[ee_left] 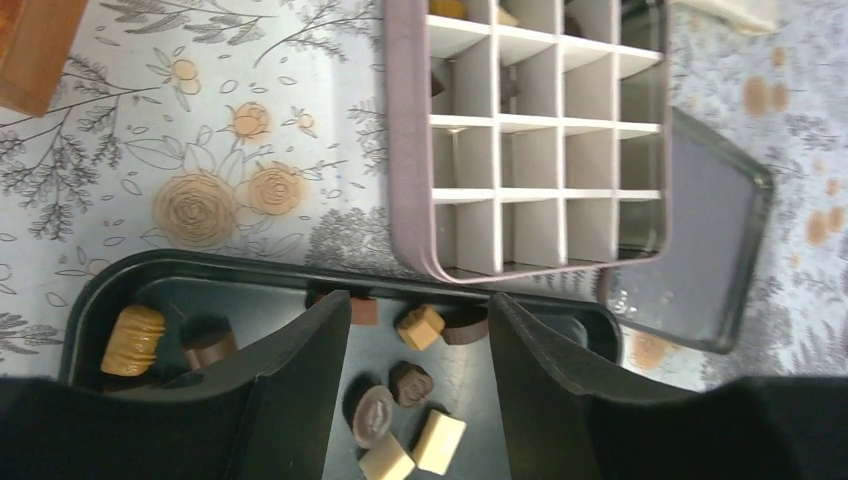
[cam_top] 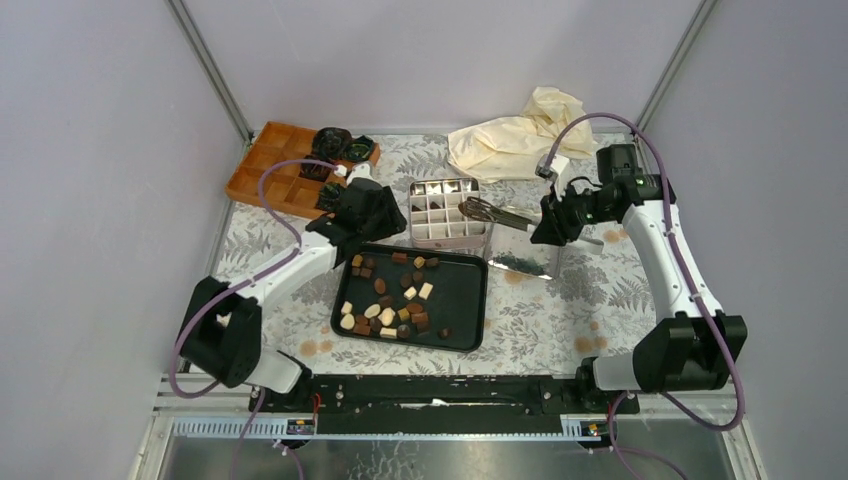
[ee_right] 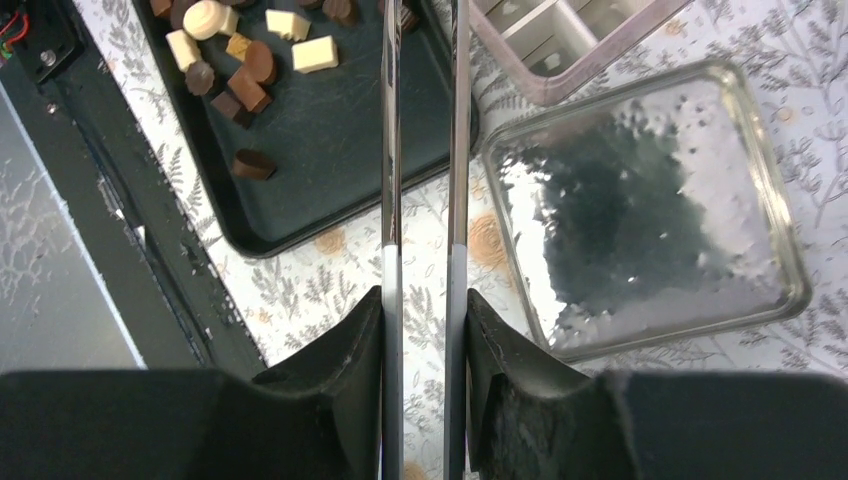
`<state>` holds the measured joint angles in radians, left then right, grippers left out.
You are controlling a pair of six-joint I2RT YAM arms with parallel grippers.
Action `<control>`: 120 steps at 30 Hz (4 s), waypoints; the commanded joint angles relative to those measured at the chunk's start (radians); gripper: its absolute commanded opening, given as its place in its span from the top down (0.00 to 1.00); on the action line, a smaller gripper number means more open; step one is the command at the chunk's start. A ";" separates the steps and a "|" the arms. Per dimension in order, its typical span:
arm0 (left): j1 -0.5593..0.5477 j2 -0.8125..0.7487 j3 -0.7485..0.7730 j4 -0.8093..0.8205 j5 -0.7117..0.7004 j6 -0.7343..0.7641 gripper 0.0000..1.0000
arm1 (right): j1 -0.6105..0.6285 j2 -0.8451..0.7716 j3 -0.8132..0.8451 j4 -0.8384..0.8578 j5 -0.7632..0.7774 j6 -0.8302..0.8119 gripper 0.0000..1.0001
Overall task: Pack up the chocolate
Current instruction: Pick up the fake chocolate from the plate, then adjust the packing box at the center of the board.
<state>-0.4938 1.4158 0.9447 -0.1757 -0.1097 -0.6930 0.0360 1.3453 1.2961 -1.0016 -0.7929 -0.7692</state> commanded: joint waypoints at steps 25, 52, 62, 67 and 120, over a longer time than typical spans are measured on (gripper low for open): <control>0.058 0.549 0.479 -0.064 0.018 0.181 0.64 | -0.003 0.264 0.140 0.184 -0.029 0.070 1.00; 0.049 0.523 0.430 -0.094 0.033 0.191 0.64 | -0.001 0.329 0.183 0.175 -0.016 0.093 1.00; 0.035 0.575 0.465 -0.139 0.039 0.182 0.69 | -0.002 0.334 0.193 0.173 -0.005 0.094 1.00; 0.021 0.591 0.481 -0.151 0.022 0.186 0.73 | -0.002 0.343 0.204 0.169 0.000 0.095 1.00; -0.080 0.574 0.445 0.030 -0.295 0.175 1.00 | 0.018 0.326 0.272 0.150 0.034 0.073 0.98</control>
<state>-0.5968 2.0006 1.3521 -0.1253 -0.4496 -0.4488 0.0406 1.6394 1.5467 -0.8948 -0.7712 -0.7315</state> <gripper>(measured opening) 0.022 0.351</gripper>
